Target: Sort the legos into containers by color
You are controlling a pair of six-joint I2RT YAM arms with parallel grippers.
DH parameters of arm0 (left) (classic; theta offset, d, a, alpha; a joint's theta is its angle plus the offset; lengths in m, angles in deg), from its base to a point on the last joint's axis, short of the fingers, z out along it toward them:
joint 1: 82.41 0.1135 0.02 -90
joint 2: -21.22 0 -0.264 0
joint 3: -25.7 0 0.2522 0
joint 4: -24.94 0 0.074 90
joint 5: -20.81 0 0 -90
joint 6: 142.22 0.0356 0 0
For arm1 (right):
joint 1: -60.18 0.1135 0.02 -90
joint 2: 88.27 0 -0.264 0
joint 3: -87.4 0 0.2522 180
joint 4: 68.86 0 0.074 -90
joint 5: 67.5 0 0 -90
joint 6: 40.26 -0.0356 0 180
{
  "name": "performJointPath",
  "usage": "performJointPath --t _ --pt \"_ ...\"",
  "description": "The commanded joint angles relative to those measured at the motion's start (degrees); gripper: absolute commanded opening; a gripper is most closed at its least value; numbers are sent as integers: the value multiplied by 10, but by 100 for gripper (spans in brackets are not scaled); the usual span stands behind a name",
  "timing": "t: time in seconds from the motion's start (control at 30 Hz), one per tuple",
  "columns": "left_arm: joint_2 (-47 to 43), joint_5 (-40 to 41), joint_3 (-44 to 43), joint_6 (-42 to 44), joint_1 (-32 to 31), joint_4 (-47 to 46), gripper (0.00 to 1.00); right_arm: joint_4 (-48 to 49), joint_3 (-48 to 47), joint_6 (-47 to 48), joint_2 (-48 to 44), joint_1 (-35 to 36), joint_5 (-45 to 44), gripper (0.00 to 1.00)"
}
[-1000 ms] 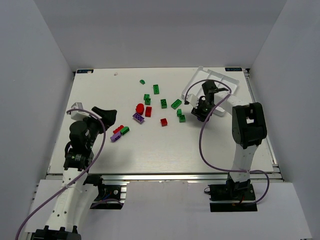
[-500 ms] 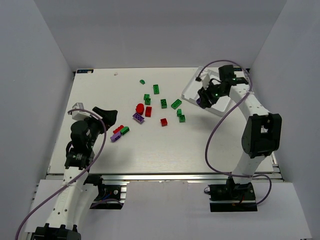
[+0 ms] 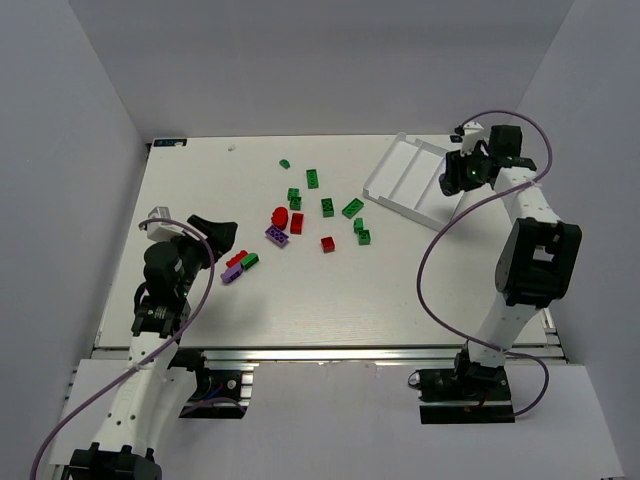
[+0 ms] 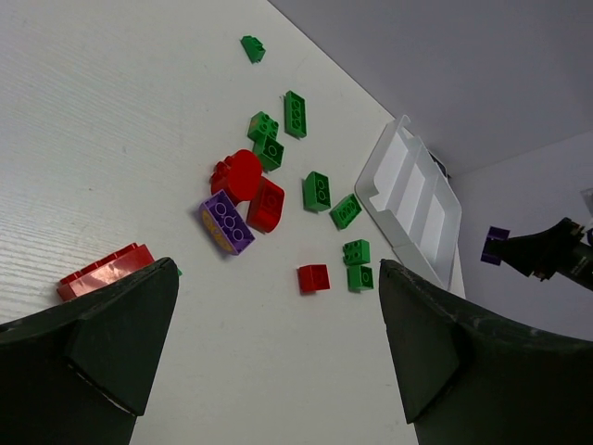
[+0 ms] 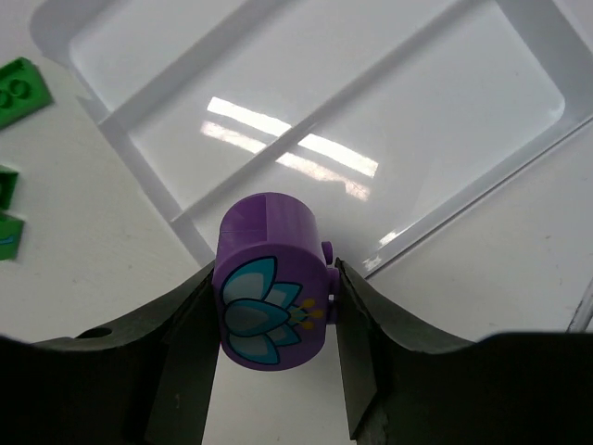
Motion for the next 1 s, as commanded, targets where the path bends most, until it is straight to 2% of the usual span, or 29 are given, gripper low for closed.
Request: performJointPath --t 0.0,0.17,0.27,0.3,0.37,0.4,0.53,0.83,0.9,0.97 --pt "-4 -6 1 -3 1 -7 98 31 -28 -32 35 -4 -20 0" --pt "-3 -6 2 -4 1 -4 98 39 -49 -32 76 -4 -35 11" --pt "-4 -6 1 -2 1 3 98 34 -68 -29 90 -4 -43 23" --pt "-4 -4 0 -1 0 6 98 25 -77 -27 102 -4 -42 33" --pt "-4 -4 1 -1 1 8 98 24 -83 -28 104 -4 -42 34" --pt "-4 -4 2 -2 0 7 98 24 -84 -28 105 -4 -42 41" --pt "0 -5 1 -3 0 12 98 22 -83 -27 105 -4 -41 58" --pt "9 -5 -9 -7 1 28 98 18 -72 -29 96 -5 -29 64" --pt "13 -3 -13 -11 0 35 94 0 -77 -16 92 -7 -3 65" --pt "20 7 -20 -20 0 63 83 -34 -97 13 85 -8 37 65"
